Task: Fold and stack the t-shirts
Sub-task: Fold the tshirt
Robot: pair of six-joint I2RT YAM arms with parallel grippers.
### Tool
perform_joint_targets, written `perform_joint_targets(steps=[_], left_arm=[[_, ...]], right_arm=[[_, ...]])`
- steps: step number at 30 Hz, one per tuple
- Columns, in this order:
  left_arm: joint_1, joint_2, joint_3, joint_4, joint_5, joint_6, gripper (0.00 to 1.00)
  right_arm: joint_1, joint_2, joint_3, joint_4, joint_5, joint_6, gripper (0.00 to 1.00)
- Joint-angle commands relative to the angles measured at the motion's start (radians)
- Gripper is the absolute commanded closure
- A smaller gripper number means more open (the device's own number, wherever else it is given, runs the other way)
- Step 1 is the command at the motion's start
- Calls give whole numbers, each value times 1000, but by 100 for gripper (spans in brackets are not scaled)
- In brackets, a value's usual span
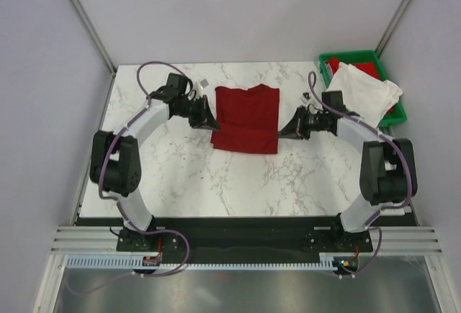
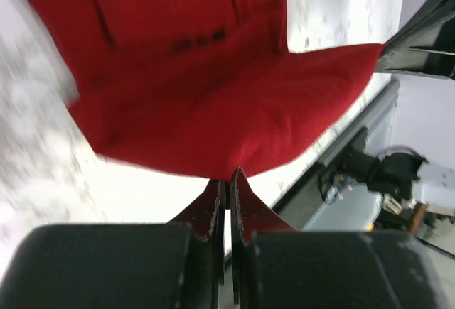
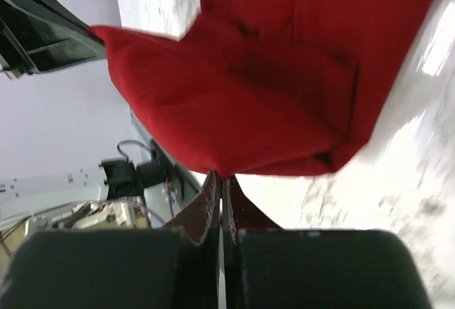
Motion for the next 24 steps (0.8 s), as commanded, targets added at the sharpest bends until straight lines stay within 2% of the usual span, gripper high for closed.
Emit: perform_joint_targets(steps=[1, 9, 21, 22, 24], left_arm=[[13, 124, 177, 16, -10, 65, 98], [36, 420, 607, 2, -39, 110, 98], [36, 753, 1053, 42, -132, 194, 98], [36, 765, 1069, 57, -144, 196, 97], [36, 788, 1092, 114, -174, 196, 85]], right_arm=[[-14, 117, 189, 51, 18, -56, 100], [-19, 428, 599, 56, 55, -107, 100], [-21, 769, 1080, 56, 121, -145, 97], [-21, 781, 1116, 56, 130, -147, 93], [-21, 812, 1139, 60, 167, -162, 83]])
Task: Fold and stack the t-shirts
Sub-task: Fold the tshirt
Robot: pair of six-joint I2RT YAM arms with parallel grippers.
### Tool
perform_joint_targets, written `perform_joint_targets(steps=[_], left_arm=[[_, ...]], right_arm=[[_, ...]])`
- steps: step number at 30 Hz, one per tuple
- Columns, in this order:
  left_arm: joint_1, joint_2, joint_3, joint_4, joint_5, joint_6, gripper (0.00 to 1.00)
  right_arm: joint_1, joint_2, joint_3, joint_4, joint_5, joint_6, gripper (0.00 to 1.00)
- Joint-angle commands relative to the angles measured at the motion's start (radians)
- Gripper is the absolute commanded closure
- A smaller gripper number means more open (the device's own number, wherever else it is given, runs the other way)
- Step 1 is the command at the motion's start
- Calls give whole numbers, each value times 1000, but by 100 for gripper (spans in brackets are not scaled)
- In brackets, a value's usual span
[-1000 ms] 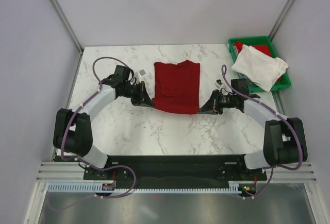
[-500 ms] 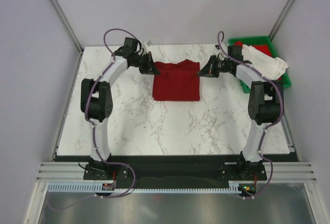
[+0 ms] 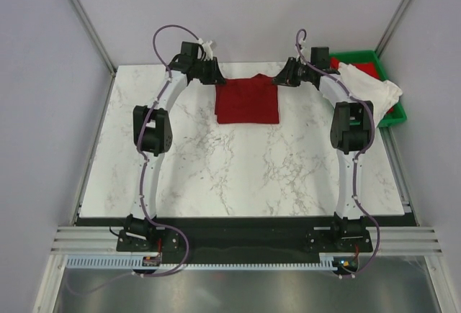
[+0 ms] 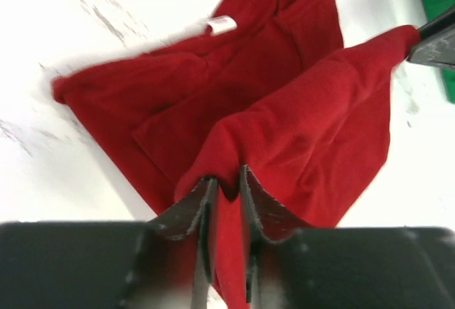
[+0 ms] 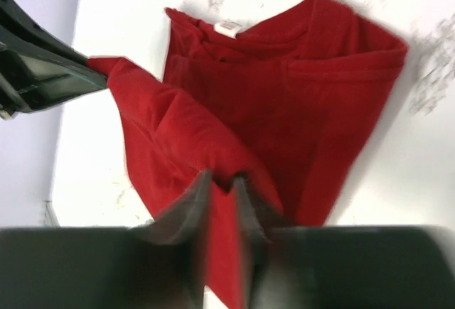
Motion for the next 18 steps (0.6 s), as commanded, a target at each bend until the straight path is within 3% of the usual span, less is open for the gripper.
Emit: perform_joint_targets(steps=[1, 3, 6, 10, 14, 15, 16, 18], left_arm=[[-3, 39, 89, 107, -65, 56, 73], [0, 35, 109, 129, -108, 56, 67], [6, -10, 71, 135, -195, 42, 50], [38, -106, -38, 107, -232, 7, 40], [84, -117, -117, -11, -69, 31, 37], [100, -123, -144, -17, 8, 30, 33], [106, -126, -167, -21, 39, 16, 22], [118, -125, -217, -28, 100, -5, 20]], right_arm=[[-5, 37, 101, 39, 67, -38, 67], [-8, 61, 144, 68, 104, -41, 63], [-10, 38, 218, 79, 153, -65, 55], [-17, -43, 135, 69, 91, -107, 52], [-14, -112, -6, 52, -32, -76, 52], [-13, -121, -34, 49, -46, -73, 51], [-6, -127, -82, 51, -69, -73, 51], [-3, -126, -107, 36, -85, -88, 53]])
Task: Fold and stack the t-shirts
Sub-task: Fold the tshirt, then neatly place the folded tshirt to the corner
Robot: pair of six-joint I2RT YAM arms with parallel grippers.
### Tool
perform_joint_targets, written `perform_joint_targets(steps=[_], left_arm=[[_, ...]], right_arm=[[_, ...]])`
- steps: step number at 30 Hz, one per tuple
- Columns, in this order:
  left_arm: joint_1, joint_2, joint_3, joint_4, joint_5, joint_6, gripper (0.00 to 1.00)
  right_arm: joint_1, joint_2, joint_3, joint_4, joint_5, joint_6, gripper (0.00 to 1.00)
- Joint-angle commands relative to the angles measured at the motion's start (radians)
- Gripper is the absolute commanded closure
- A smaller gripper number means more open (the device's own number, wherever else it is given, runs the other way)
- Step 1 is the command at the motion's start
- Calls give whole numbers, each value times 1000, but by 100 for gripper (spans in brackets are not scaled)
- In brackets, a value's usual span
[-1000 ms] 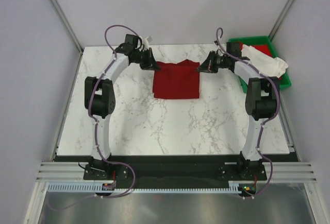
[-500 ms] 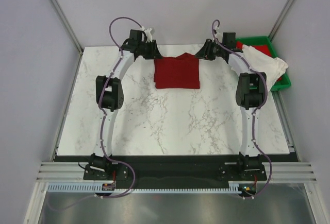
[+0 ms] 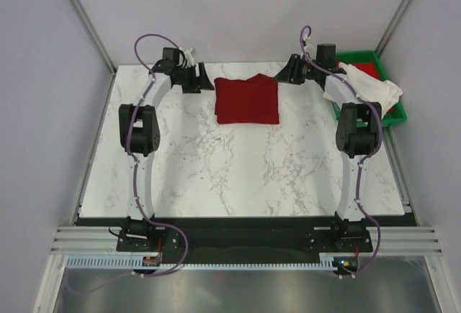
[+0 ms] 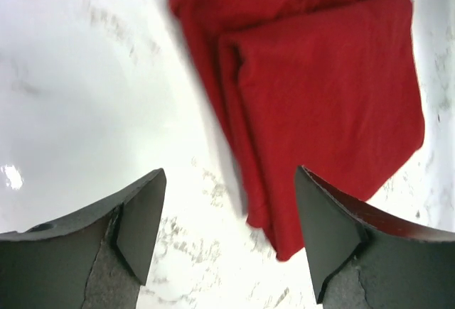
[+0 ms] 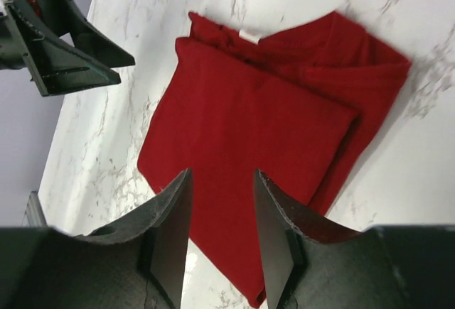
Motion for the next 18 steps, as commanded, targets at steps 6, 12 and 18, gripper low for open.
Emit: perform_joint_targets(steps=[6, 12, 18], left_arm=[[29, 19, -58, -14, 232, -69, 20], [25, 101, -34, 38, 295, -129, 22], [5, 157, -11, 98, 338, -194, 26]], right_arm=[[34, 22, -65, -13, -99, -9, 53], [52, 83, -40, -14, -91, 15, 52], [54, 90, -43, -13, -90, 11, 52]])
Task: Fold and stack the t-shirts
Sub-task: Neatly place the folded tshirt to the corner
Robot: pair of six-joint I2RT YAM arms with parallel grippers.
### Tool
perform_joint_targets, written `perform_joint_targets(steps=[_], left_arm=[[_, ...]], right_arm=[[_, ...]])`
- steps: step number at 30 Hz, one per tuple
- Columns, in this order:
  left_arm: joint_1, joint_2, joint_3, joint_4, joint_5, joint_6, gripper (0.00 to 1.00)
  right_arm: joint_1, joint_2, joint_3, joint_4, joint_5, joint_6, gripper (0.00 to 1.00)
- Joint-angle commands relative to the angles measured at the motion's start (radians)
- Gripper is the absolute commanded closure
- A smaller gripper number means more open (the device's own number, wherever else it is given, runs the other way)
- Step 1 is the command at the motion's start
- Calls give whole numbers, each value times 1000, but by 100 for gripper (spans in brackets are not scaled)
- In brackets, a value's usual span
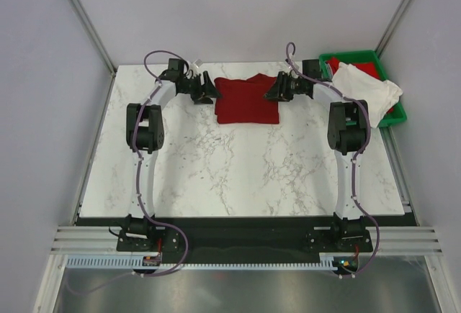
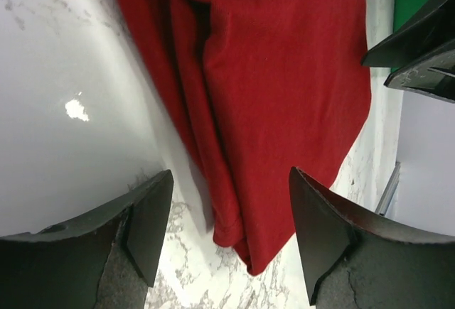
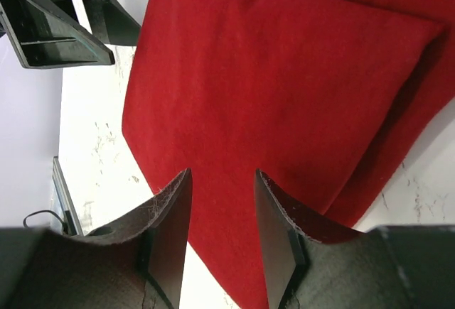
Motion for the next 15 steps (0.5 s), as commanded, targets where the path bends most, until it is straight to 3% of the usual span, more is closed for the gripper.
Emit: perform_joint_targets(steps=[1, 11, 12, 14, 15], left_arm=[[-15, 59, 39, 62, 54, -74, 26], [-81, 110, 70, 162, 117, -150, 60], [-86, 107, 69, 160, 118, -147, 75], [-87, 78, 40, 136, 117, -124, 94], [-84, 62, 39, 116, 114, -105, 98]], right_arm=[[-2, -11, 25, 18, -24, -6, 52], [-12, -102, -69, -29, -30, -70, 52], [-18, -109, -78, -37, -30, -84, 51], [-32, -137, -90, -55, -38, -107, 52], [-32, -137, -93, -61, -39, -113, 52]])
